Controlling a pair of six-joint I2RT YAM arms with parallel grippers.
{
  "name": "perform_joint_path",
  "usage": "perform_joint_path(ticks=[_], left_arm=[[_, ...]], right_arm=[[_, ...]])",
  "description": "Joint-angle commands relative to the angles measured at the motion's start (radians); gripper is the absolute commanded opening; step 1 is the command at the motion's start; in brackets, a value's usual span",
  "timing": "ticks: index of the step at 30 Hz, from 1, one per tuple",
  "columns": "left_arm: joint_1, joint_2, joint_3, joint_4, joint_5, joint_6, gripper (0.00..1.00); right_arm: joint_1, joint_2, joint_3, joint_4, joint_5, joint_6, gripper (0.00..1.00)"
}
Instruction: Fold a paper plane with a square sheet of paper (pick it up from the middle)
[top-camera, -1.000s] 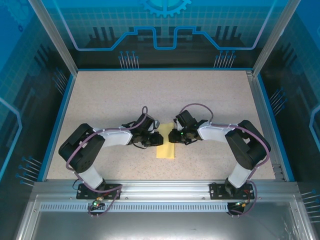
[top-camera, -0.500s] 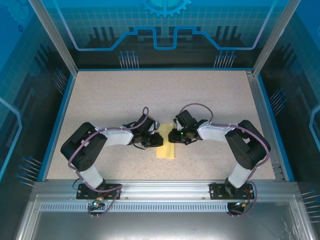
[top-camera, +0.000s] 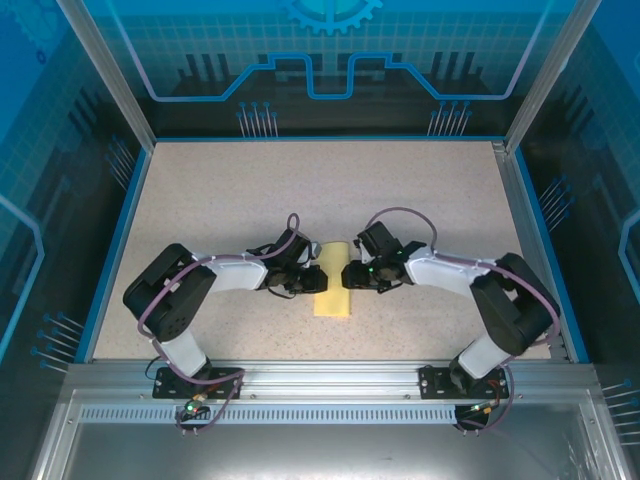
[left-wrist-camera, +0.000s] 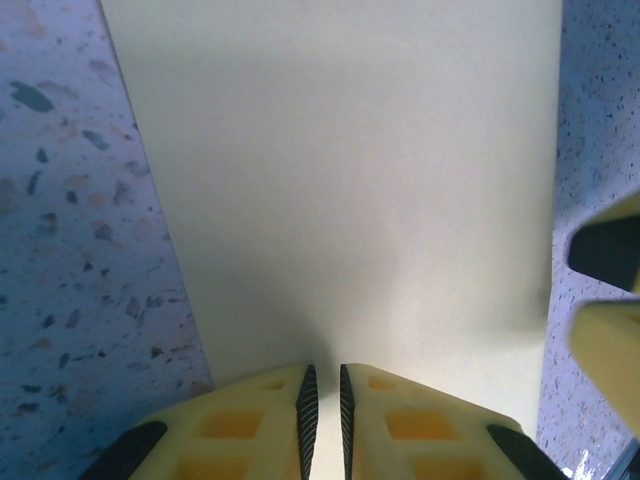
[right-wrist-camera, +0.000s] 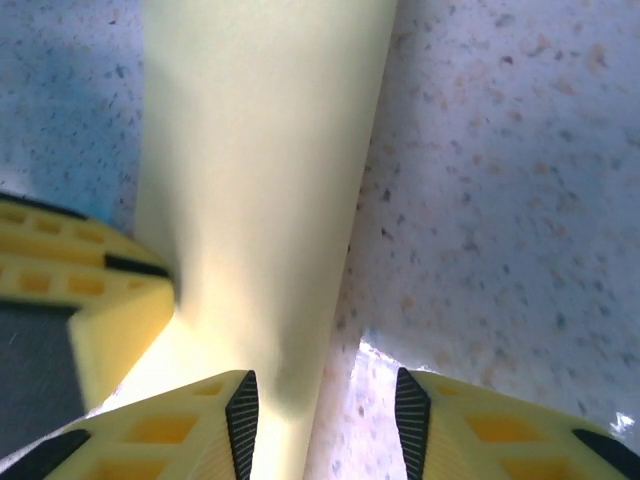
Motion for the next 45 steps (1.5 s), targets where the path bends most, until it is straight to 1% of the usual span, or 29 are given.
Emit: perform_joint_path(ticks=[1, 4, 6, 13, 19, 31, 34, 36, 41, 45], left_arm=[[-0.007, 0.055, -0.021, -0.05, -0.037, 0.031, 0.19], [-0.007, 0.061, -0.02, -0.044, -0.033, 0.028, 0.19], [-0.006, 0.063, -0.019, -0.041, -0.032, 0.026, 0.19], [-0.007, 0.057, -0.014, -0.055, -0.036, 0.03, 0.19], [-0.007, 0.054, -0.014, -0.062, -0.038, 0.035, 0.19], [-0.007, 0.058, -0.014, -0.077, -0.065, 0.052, 0.18], [-0.007, 0.058, -0.014, -0.085, -0.076, 0.057, 0.18], [-0.007, 0.059, -0.012, -0.09, -0.078, 0.063, 0.18], [-0.004, 0.06, -0.007, -0.099, -0.081, 0.069, 0.18], [-0.006, 0.07, 0.002, -0.106, -0.078, 0.069, 0.18]], right_arm=[[0.007, -0.106, -0.073, 0.019, -0.048, 0.044, 0.4], [0.027, -0.156, -0.146, 0.164, -0.132, 0.128, 0.34], [0.048, -0.162, -0.166, 0.217, -0.14, 0.16, 0.32], [0.078, -0.054, -0.168, 0.336, -0.168, 0.19, 0.28], [0.069, 0.008, -0.161, 0.331, -0.166, 0.163, 0.28], [0.05, 0.072, -0.21, 0.351, -0.178, 0.142, 0.28], [0.049, 0.069, -0.225, 0.324, -0.157, 0.135, 0.28], [0.048, 0.059, -0.24, 0.335, -0.164, 0.142, 0.28], [0.073, -0.017, -0.244, 0.33, -0.162, 0.163, 0.27], [0.093, -0.02, -0.247, 0.398, -0.204, 0.201, 0.27]])
